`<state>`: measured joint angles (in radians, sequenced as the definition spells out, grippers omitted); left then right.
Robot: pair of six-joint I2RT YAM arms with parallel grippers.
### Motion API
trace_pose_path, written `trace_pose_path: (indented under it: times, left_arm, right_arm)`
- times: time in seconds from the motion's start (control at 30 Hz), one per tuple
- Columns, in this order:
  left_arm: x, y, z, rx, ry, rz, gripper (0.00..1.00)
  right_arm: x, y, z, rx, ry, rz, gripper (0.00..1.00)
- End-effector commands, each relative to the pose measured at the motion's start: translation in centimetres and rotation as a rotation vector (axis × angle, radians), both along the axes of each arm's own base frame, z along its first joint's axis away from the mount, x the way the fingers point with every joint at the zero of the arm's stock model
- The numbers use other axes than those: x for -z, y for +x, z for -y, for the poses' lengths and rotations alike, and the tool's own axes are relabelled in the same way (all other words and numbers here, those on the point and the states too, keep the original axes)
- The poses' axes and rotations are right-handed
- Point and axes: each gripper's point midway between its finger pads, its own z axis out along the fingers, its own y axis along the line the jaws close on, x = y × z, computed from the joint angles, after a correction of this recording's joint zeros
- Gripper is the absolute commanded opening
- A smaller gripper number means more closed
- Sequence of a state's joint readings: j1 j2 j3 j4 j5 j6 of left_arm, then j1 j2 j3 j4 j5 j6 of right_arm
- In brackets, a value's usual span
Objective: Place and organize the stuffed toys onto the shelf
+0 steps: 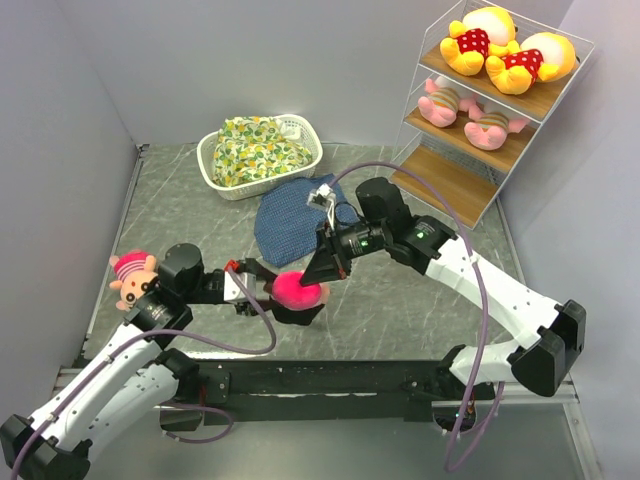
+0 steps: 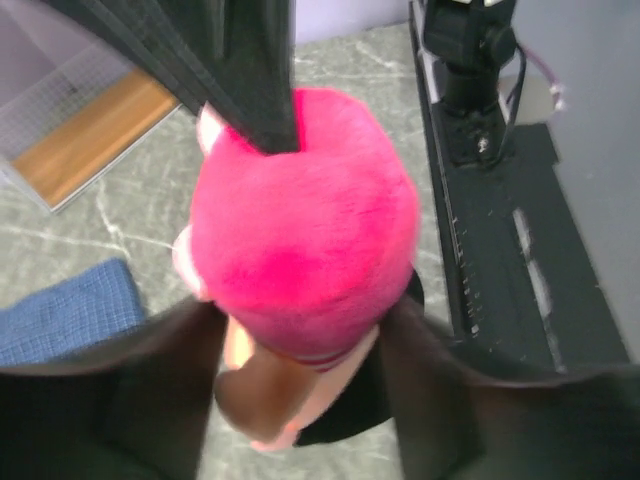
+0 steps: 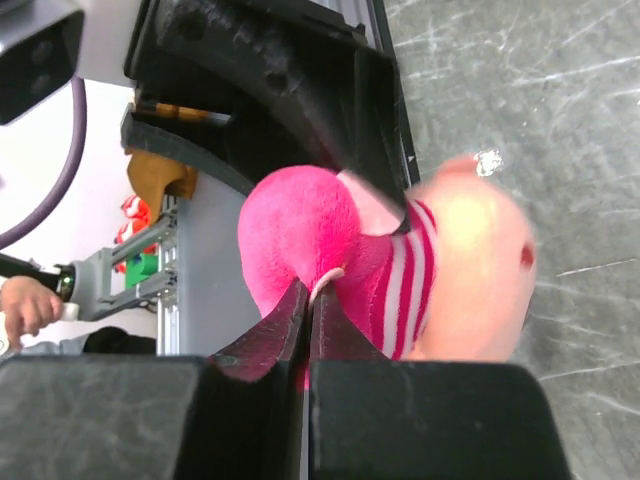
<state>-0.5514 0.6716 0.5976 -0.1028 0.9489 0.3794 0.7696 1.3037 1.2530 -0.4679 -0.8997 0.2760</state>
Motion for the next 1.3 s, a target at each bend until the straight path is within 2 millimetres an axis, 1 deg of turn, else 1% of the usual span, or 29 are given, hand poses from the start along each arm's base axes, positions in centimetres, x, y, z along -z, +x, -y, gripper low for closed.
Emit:
trace_pose_path:
  times: [0.0, 0.03, 0.07, 0.13, 0.17, 0.33, 0.37, 0.4, 0.47, 0.5, 0.57, 0.63, 0.67, 0.7, 0.77, 0.8, 0.83, 0.87, 0.9, 0.93, 0.97, 1.03, 1.07, 1.1, 1.13, 1.17, 1.2, 1.23, 1.27]
  left_arm:
    - [-1.9, 1.2, 0.0, -0.064, -0.055, 0.057, 0.75]
    - [-2.0, 1.2, 0.0, -0.066, -0.057, 0.055, 0.81]
    - [-1.9, 1.3, -0.1, -0.078, -0.057, 0.053, 0.96]
    - [-2.3, 1.6, -0.1, -0.096, -0.072, 0.06, 0.97]
    - [-2.6, 1.6, -0.2, -0.105, -0.08, 0.067, 0.97]
    - [-3.1, 2.4, -0.6, -0.169, -0.108, 0.069, 0.96]
    - [-3.3, 2.5, -0.7, -0.181, -0.114, 0.072, 0.96]
    - [-3.5, 2.6, -0.8, -0.19, -0.121, 0.075, 0.96]
    - [-3.9, 3.2, -1.0, -0.238, -0.143, 0.064, 0.96]
    - [-4.6, 3.6, -1.1, -0.263, -0.171, 0.062, 0.96]
    - [-5.4, 4.6, -1.5, -0.346, -0.214, -0.017, 0.96]
    - [-6.5, 5.2, -1.7, -0.395, -0.244, -0.088, 0.96]
    - [-6.5, 6.1, -2.0, -0.442, -0.243, -0.112, 0.96]
    - [-7.3, 6.3, -2.0, -0.461, -0.265, -0.152, 0.96]
    - [-6.9, 7.5, -2.2, -0.523, -0.25, -0.194, 0.96]
    - [-7.3, 7.8, -2.3, -0.54, -0.257, -0.205, 0.96]
    - [-7.2, 8.3, -2.4, -0.563, -0.252, -0.218, 0.96]
    - [-7.0, 8.5, -2.5, -0.579, -0.242, -0.231, 0.96]
    - [-7.7, 8.7, -2.8, -0.599, -0.253, -0.229, 0.96]
    - [-8.0, 8.8, -3.0, -0.612, -0.261, -0.223, 0.96]
    - [-8.1, 8.9, -3.2, -0.625, -0.267, -0.223, 0.96]
    - [-8.5, 9.1, -4.0, -0.671, -0.297, -0.221, 0.96]
    - [-8.7, 9.2, -4.2, -0.68, -0.309, -0.21, 0.96]
    - [-8.4, 9.4, -4.5, -0.706, -0.317, -0.21, 0.96]
    - [-8.9, 9.4, -5.0, -0.726, -0.338, -0.194, 0.96]
    - [-9.1, 9.5, -5.5, -0.748, -0.351, -0.186, 0.96]
    - [-9.1, 10.1, -6.3, -0.803, -0.366, -0.173, 0.96]
    - [-9.6, 10.0, -7.0, -0.829, -0.387, -0.154, 0.96]
    - [-9.7, 10.2, -7.6, -0.863, -0.4, -0.146, 0.96]
  right_arm:
    - [-2.8, -0.8, 0.5, -0.017, 0.069, 0.121, 0.0]
    - [-2.8, -0.1, 0.7, 0.019, 0.053, 0.151, 0.0]
    - [-2.8, 0.4, 0.9, 0.043, 0.036, 0.176, 0.0]
    - [-2.5, 1.9, 1.8, 0.104, -0.029, 0.266, 0.0]
    - [-1.9, 3.7, 2.4, 0.185, -0.085, 0.318, 0.0]
    - [-1.0, 9.0, 6.2, 0.37, -0.25, 0.508, 0.0]
    - [-0.7, 10.8, 7.5, 0.434, -0.313, 0.585, 0.0]
    - [-0.9, 11.5, 8.4, 0.464, -0.335, 0.637, 0.0]
    - [-0.2, 13.8, 10.1, 0.511, -0.416, 0.789, 0.0]
    - [-0.3, 15.4, 12.0, 0.59, -0.491, 0.867, 0.0]
    - [0.9, 17.9, 13.9, 0.592, -0.586, 1.048, 0.0]
    - [1.9, 19.8, 15.5, 0.621, -0.635, 1.163, 0.0]
    - [2.0, 20.7, 16.4, 0.609, -0.671, 1.227, 0.0]
    - [3.2, 21.9, 18.2, 0.637, -0.719, 1.226, 0.0]
    - [2.8, 23.6, 19.6, 0.646, -0.748, 1.295, 0.0]
    - [4.3, 24.3, 21.1, 0.646, -0.801, 1.297, 0.0]
    - [2.6, 25.6, 21.6, 0.721, -0.777, 1.377, 0.0]
    - [2.5, 26.2, 22.1, 0.729, -0.787, 1.423, 0.0]
    - [3.6, 27.0, 23.4, 0.742, -0.806, 1.423, 0.0]
    - [2.3, 27.9, 23.3, 0.785, -0.754, 1.484, 0.0]
    - [2.3, 28.4, 23.7, 0.794, -0.753, 1.514, 0.0]
    - [3.5, 29.9, 24.8, 0.813, -0.777, 1.546, 0.0]
    - [5.2, 30.7, 24.9, 0.757, -0.83, 1.55, 0.0]
    - [5.1, 31.2, 25.1, 0.758, -0.844, 1.574, 0.0]
    - [5.2, 31.8, 25.7, 0.766, -0.861, 1.583, 0.0]
    - [6.0, 32.5, 25.6, 0.749, -0.853, 1.586, 0.0]
    - [5.3, 33.1, 25.6, 0.763, -0.838, 1.607, 0.0]
    - [5.4, 33.7, 26.3, 0.771, -0.852, 1.607, 0.0]
    - [6.5, 34.4, 26.1, 0.731, -0.855, 1.608, 0.0]
